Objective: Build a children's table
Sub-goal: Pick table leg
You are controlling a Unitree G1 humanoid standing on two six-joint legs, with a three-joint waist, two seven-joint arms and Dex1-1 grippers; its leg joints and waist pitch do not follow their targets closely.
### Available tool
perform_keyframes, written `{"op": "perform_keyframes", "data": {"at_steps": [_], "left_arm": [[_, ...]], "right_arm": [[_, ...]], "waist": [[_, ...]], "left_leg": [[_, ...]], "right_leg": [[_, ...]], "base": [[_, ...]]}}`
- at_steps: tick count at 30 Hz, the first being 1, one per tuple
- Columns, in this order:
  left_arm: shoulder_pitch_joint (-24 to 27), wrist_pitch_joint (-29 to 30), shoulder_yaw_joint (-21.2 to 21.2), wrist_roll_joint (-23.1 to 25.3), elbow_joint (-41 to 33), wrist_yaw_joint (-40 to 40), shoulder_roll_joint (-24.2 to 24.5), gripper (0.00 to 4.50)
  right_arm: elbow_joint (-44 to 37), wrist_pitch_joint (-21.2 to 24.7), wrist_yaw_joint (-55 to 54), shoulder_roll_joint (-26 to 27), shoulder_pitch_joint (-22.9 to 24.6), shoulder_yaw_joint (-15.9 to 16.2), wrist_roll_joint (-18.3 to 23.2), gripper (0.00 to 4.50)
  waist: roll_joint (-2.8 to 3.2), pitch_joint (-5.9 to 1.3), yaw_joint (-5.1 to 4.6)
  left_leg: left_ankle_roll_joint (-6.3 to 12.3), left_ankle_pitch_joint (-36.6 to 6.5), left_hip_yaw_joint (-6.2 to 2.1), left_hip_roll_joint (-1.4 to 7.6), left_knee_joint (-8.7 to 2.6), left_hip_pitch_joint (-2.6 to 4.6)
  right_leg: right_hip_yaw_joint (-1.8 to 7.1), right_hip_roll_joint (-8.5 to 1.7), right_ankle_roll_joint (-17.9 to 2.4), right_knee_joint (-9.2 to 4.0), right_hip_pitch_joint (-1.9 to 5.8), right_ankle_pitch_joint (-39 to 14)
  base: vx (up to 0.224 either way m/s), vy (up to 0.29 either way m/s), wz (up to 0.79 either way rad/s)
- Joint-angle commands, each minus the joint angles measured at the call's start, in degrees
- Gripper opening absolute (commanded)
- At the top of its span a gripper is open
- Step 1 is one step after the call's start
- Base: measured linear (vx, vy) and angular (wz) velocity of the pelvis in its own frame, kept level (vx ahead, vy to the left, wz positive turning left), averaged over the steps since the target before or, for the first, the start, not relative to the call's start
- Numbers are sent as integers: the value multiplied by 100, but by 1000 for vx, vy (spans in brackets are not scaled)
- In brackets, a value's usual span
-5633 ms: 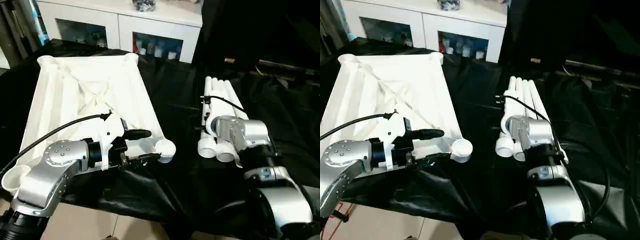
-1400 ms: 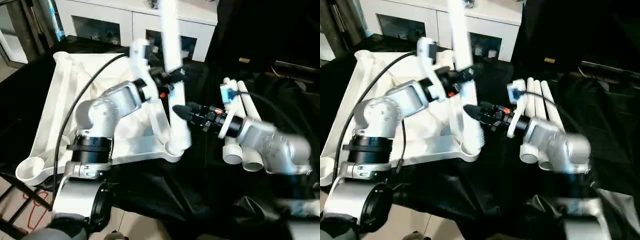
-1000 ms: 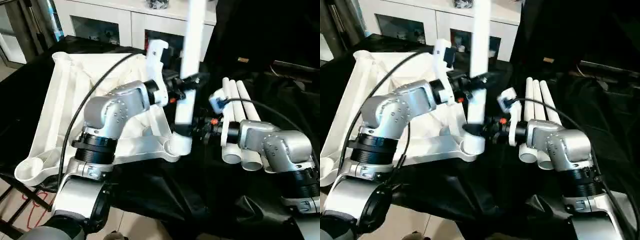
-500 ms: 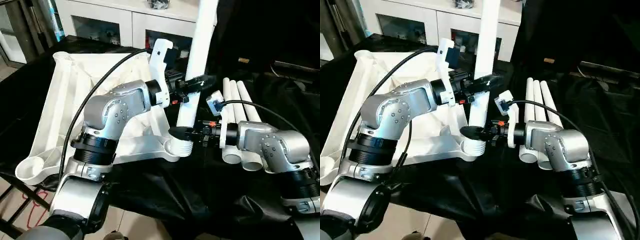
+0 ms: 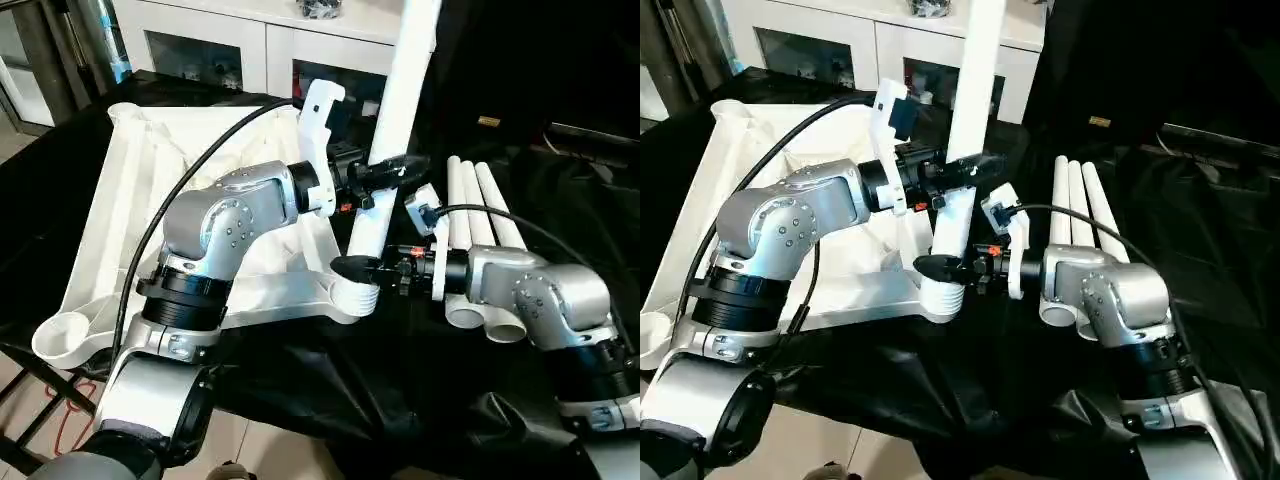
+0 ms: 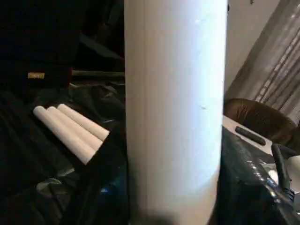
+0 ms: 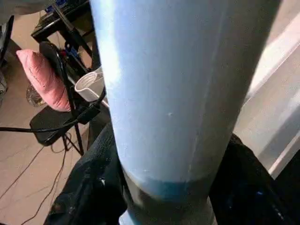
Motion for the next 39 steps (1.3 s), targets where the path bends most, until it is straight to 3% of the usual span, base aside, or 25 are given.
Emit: {"op": "perform_keyframes", "data": {"at_steps": [1, 2, 4, 8, 11, 12, 13, 14, 15, 16, 18, 20, 22, 23, 26, 29, 30, 31, 35, 39], "left_arm": [[79, -126, -40, -9, -189, -83, -51, 265], [103, -241, 16, 6, -206, -43, -70, 293], [203, -875, 434, -82, -247, 138, -293, 301], [296, -1241, 985, -362, -371, 514, -584, 303], [383, -1453, 1093, -240, -458, 769, -635, 303], [440, -1457, 1104, -260, -508, 690, -588, 303], [453, -1472, 1112, -266, -510, 665, -571, 303], [555, -1510, 1171, -318, -598, 554, -482, 303], [650, -1528, 1163, -294, -691, 472, -397, 303], [793, -1658, 1031, -107, -798, 296, -208, 303], [1089, -2026, 601, 436, -840, -228, 333, 303], [1358, -2270, 197, 896, -908, -499, 773, 303], [1763, -2491, -296, 1362, -1024, -842, 1338, 303], [2198, -2493, -538, 1527, -1132, -1082, 1733, 303], [2441, -2551, -703, 1686, -1167, -1228, 1974, 303], [2716, -2540, -859, 1765, -1343, -1365, 2184, 303], [2873, -2537, -1001, 1896, -1394, -1445, 2334, 303], [2988, -2576, -1152, 2060, -1378, -1520, 2471, 303], [3026, -2398, -1308, 2026, -1219, -1647, 2471, 303], [2906, -2202, -1504, 2212, -949, -1648, 2448, 303]], "right_arm": [[52, -118, -219, 21, 51, -225, -55, 194], [51, -139, -267, 64, 63, -267, -38, 193], [107, -245, -454, 240, 98, -420, -3, 193], [243, -504, -743, 452, 135, -560, -79, 191], [334, -729, -1116, 681, 147, -764, -107, 191], [399, -803, -1246, 746, 121, -823, -129, 191], [430, -842, -1288, 768, 107, -835, -146, 191], [560, -1033, -1553, 871, 58, -928, -241, 191], [609, -1063, -1729, 906, 43, -1005, -293, 191], [639, -1165, -1898, 910, 43, -1058, -395, 191], [795, -1380, -2105, 927, -21, -1145, -514, 191], [741, -1405, -2175, 916, 8, -1195, -522, 191], [595, -1380, -2211, 908, 90, -1245, -509, 191], [498, -1677, -2252, 825, 237, -1007, -851, 191], [510, -1958, -2281, 806, 335, -795, -1114, 191], [328, -1693, -2233, 730, 472, -633, -1117, 191], [230, -1695, -2238, 718, 567, -574, -1157, 191], [144, -1764, -2248, 725, 656, -529, -1203, 191], [-63, -1753, -2327, 840, 796, -604, -1147, 191], [-245, -1724, -2285, 790, 920, -615, -1087, 191]], "waist": [[-2, -440, 17], [-14, -437, 24], [-14, -443, 25], [13, -450, 18], [42, -439, 15], [81, -436, 10], [64, -435, -4], [118, -440, 0], [125, -440, -16], [147, -442, -18], [131, -437, -39], [157, -441, -33], [162, -439, -58], [153, -444, -45], [194, -449, -30], [199, -407, -27], [167, -406, -30], [196, -375, -46], [203, -377, -44], [222, -383, -51]], "left_leg": [[154, 100, -82, 306, -387, 14], [163, 97, -85, 307, -391, 6], [154, 95, -86, 312, -391, 5], [107, -6, -86, 322, -393, 5], [94, -87, -91, 325, -404, 12], [59, -110, -92, 317, -412, 22], [46, -129, -85, 314, -414, 27], [-10, -128, -91, 317, -414, 34], [-68, -135, -93, 317, -427, 37], [-98, -140, -96, 321, -427, 42], [-129, -149, -100, 312, -447, 34], [-150, -201, -99, 301, -449, 65], [-129, -174, -109, 319, -479, 52], [-161, -112, -95, 323, -467, 74], [-204, -39, -72, 316, -467, 87], [-277, -507, -69, 318, -506, 94], [-285, -555, -74, 323, -514, 86], [-296, -683, -87, 329, -538, 69], [-352, -842, -79, 312, -540, 96], [-351, -836, -90, 306, -544, 84]], "right_leg": [[324, -521, -1367, -347, 400, -220], [325, -528, -1369, -353, 404, -229], [322, -532, -1384, -349, 409, -204], [315, -542, -1505, -344, 416, -72], [313, -532, -1446, -352, 405, -134], [313, -528, -1387, -362, 393, -241], [314, -515, -1361, -375, 387, -283], [315, -520, -1336, -369, 380, -269], [311, -507, -1321, -363, 382, -247], [309, -501, -1322, -352, 379, -213], [307, -486, -1202, -356, 381, -263], [309, -479, -1069, -369, 366, -324], [311, -472, -974, -341, 376, -325], [309, -481, -980, -325, 353, -236], [311, -467, -1107, -303, 331, 16], [320, -474, -1176, -356, 331, -399], [320, -475, -1167, -359, 345, -458], [326, -474, -1050, -378, 334, -673], [341, -476, -952, -423, 308, -1047], [336, -460, -955, -418, 314, -937]], "base": [[0, 0, 0], [0, 0, 0], [0, 0, 0], [0, 0, 0], [0, 0, 0], [0, 0, 0], [0, 0, 0], [0, 0, 0], [0, 0, 0], [0, 0, 0], [0, 0, 0], [0, 0, 0], [0, 0, 0], [0, 0, 0], [0, 0, 0], [0, 0, 0], [0, 0, 0], [0, 0, 0], [0, 0, 0], [0, 0, 0]]}}
